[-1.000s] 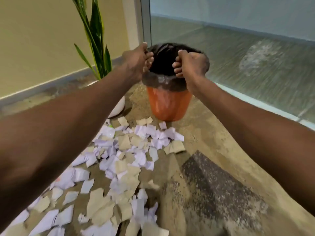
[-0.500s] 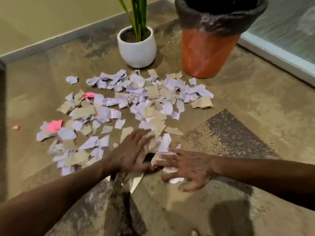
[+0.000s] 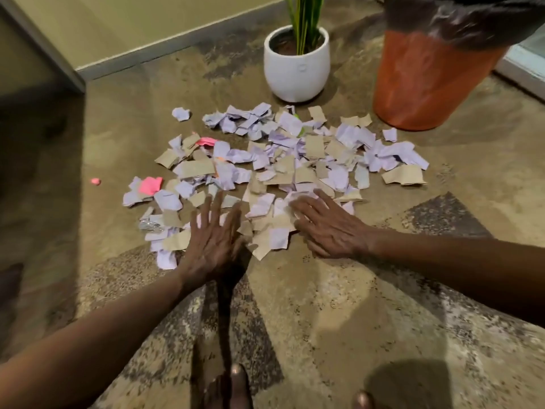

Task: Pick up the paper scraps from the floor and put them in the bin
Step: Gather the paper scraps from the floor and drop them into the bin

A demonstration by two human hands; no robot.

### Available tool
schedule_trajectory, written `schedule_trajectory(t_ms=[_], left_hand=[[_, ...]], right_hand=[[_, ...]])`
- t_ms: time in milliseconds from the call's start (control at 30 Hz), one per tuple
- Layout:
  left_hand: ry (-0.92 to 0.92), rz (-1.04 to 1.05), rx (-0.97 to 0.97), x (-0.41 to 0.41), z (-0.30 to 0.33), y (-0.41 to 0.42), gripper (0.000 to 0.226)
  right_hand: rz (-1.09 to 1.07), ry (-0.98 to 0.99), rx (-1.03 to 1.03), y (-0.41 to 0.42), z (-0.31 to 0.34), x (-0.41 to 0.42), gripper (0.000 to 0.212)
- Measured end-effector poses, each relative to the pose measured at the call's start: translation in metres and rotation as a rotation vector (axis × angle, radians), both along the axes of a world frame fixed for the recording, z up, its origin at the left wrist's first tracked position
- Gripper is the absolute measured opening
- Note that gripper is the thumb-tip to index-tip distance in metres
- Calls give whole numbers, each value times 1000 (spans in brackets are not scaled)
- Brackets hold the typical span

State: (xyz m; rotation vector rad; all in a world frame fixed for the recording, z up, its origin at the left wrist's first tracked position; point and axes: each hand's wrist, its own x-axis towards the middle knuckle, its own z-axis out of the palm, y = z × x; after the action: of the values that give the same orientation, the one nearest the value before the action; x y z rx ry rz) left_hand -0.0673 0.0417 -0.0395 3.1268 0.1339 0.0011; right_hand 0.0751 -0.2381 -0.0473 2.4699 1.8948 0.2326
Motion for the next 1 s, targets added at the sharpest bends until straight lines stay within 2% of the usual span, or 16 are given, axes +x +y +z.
schedule_trajectory(t_ms=[100, 233, 333, 400, 467, 533, 600, 667, 733, 767, 800, 867, 1000], left_hand=[[4, 325, -182, -20, -3, 13, 83], [15, 759, -305, -35, -6, 25, 90], [-11, 1075, -495, -38, -10, 22, 95], [-11, 1155, -592, -36, -15, 15, 94], [-47, 1054, -576, -30, -19, 5, 87], [-127, 894, -533, -20, -20, -5, 81], [-195, 747, -616, -9, -18, -18, 80], [-220, 639, -793, 1, -18, -34, 84], [-194, 534, -878, 7, -16, -45, 93], [-157, 483, -862, 9, -16, -50, 101], [-111, 433, -813, 10, -17, -52, 110], [7, 321, -661, 11, -20, -55, 126], [186, 192, -394, 14, -23, -62, 139]], right_hand=[[223, 98, 28, 10, 2, -22, 33], [439, 24, -85, 39, -6, -57, 41], [469, 12, -140, 60, 0, -59, 42], [373, -2, -151, 68, 7, -50, 47], [122, 18, -79, 68, 16, -35, 52], [-192, 112, 177, 59, 23, -15, 52], [-480, 174, 384, 42, 28, 6, 51], [-726, 209, 431, 21, 26, 29, 58], [-977, 282, 365, 3, 21, 48, 80], [-1078, 381, 305, -3, 18, 54, 93], [-1136, 522, 230, -8, 16, 58, 107], [-1099, 747, 67, -10, 13, 61, 127], [-839, 883, -152, 9, 22, 61, 144]])
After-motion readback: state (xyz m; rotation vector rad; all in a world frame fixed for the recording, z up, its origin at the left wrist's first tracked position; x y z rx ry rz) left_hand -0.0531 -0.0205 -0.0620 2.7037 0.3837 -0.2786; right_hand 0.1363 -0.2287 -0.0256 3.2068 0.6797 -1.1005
